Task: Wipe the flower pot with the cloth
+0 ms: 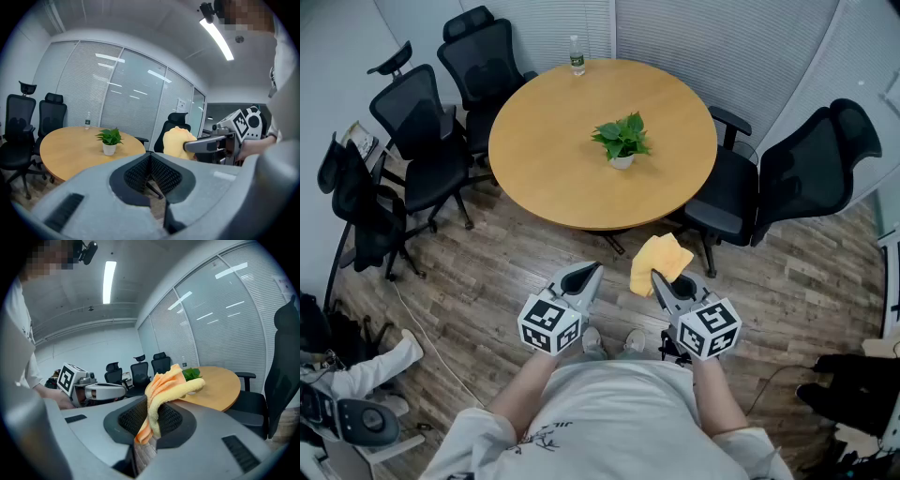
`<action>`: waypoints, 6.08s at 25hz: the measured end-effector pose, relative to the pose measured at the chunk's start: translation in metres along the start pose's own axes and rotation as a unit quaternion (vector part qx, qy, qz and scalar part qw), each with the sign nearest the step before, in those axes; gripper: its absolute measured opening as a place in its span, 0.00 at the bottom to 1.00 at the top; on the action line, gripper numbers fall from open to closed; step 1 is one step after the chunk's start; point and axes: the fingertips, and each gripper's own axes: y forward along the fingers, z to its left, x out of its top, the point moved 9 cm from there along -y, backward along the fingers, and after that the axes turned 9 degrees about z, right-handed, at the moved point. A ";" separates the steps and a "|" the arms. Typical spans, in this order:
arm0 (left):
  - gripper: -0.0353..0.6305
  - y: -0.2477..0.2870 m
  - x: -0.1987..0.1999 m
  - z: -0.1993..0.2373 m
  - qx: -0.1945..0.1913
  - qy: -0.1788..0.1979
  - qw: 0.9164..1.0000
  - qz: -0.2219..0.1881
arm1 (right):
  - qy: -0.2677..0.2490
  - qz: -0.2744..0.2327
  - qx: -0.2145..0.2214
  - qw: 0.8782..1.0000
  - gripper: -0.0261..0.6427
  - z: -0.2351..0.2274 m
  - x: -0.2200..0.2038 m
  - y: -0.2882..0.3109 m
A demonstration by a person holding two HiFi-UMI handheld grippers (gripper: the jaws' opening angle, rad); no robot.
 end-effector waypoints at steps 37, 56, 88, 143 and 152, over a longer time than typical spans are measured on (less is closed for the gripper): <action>0.07 0.046 0.009 -0.029 0.047 -0.017 0.998 -0.023 | -0.024 0.009 0.037 0.999 0.11 -0.066 -0.001 -0.010; 0.07 0.119 0.048 0.061 0.042 -0.018 0.999 -0.025 | -0.014 0.017 0.028 0.999 0.11 -0.134 0.048 0.075; 0.07 0.220 0.123 0.222 -0.004 -0.029 0.999 -0.016 | 0.019 0.040 -0.067 0.997 0.12 -0.241 0.142 0.175; 0.49 0.346 0.020 0.290 -0.020 -0.003 0.994 0.107 | -0.052 0.137 -0.029 0.989 0.11 -0.359 0.079 0.330; 0.55 0.366 0.021 0.291 -0.035 0.024 0.994 0.098 | -0.078 0.132 -0.017 0.988 0.11 -0.366 0.073 0.352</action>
